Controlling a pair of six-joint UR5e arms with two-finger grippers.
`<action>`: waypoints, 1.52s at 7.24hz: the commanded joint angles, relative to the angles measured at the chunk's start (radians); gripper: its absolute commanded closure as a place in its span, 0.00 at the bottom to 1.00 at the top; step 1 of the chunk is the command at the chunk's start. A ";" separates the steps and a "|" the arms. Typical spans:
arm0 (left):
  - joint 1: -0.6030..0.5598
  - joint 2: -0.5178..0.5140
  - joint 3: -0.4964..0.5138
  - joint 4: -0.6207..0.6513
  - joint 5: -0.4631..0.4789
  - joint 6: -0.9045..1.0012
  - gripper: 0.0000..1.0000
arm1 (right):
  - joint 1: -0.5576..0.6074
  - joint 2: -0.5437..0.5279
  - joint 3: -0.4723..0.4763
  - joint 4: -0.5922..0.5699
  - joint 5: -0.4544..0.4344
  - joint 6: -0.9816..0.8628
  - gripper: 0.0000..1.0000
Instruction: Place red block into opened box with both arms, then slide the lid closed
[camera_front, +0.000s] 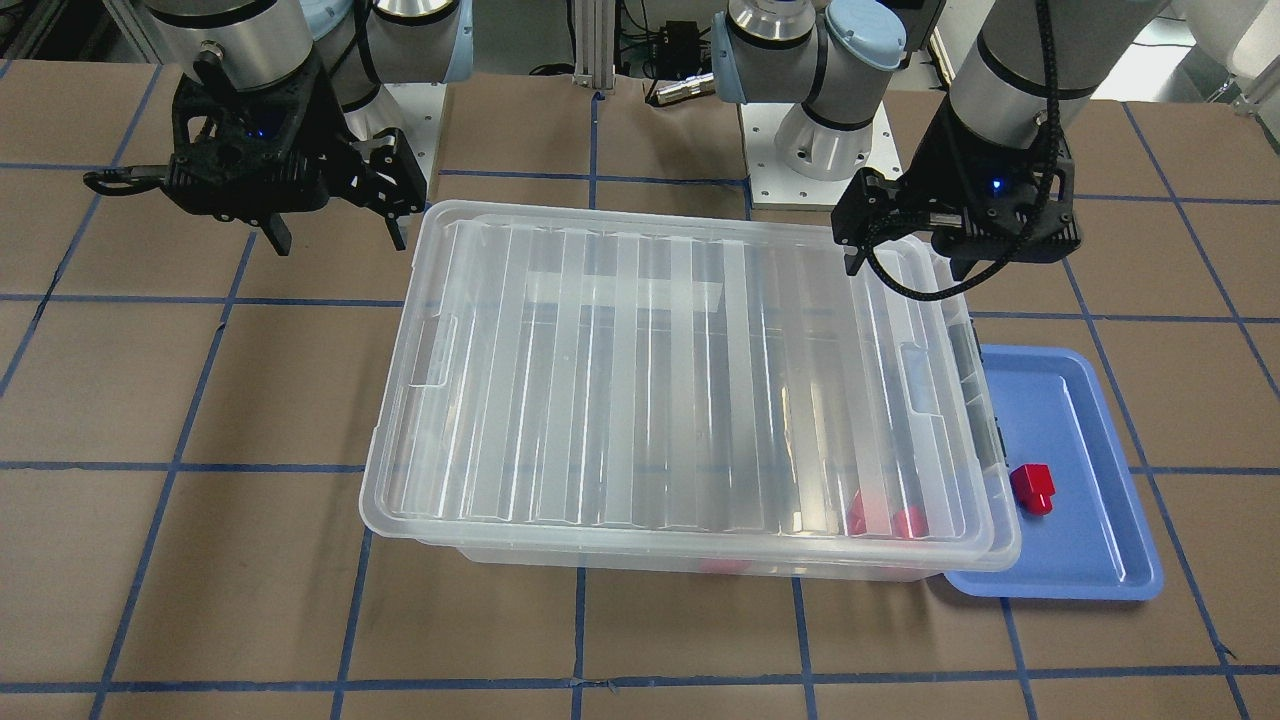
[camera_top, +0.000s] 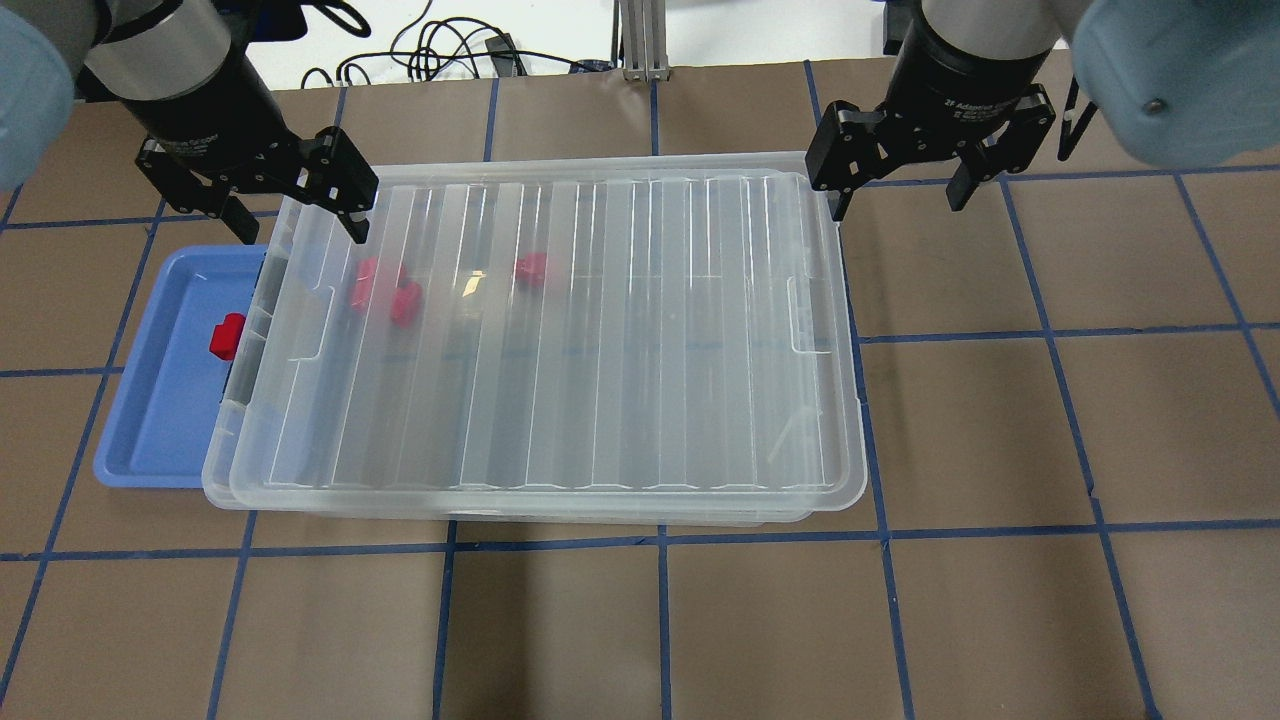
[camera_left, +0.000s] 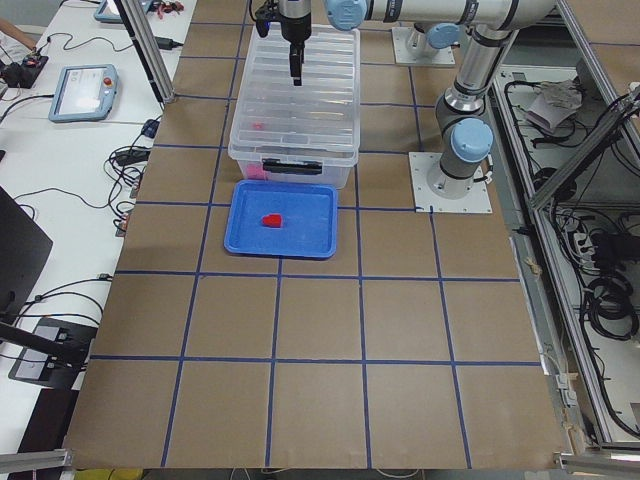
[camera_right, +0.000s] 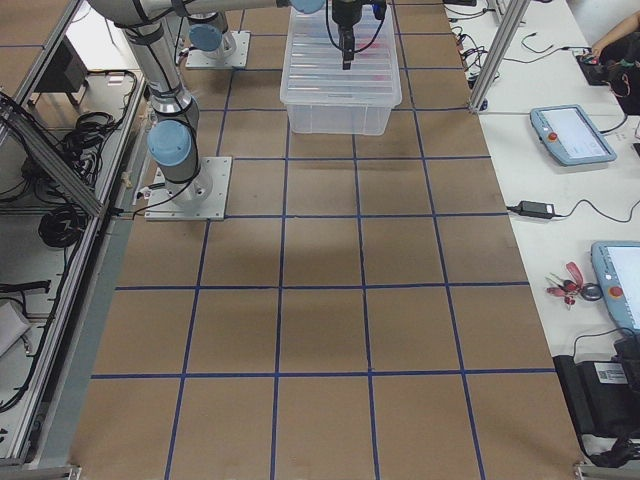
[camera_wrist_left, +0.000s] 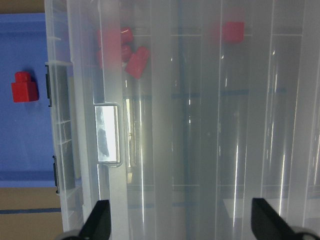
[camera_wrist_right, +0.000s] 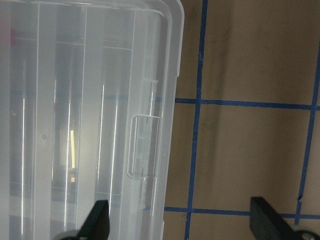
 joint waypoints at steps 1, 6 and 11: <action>0.000 0.000 0.000 0.001 0.000 0.000 0.00 | -0.005 0.000 0.000 0.003 0.000 -0.001 0.00; 0.002 -0.003 -0.002 0.003 0.002 -0.002 0.00 | 0.000 0.061 0.159 -0.136 0.004 0.002 0.00; 0.002 -0.011 0.000 0.018 0.003 -0.002 0.00 | -0.008 0.119 0.278 -0.347 -0.025 -0.004 0.00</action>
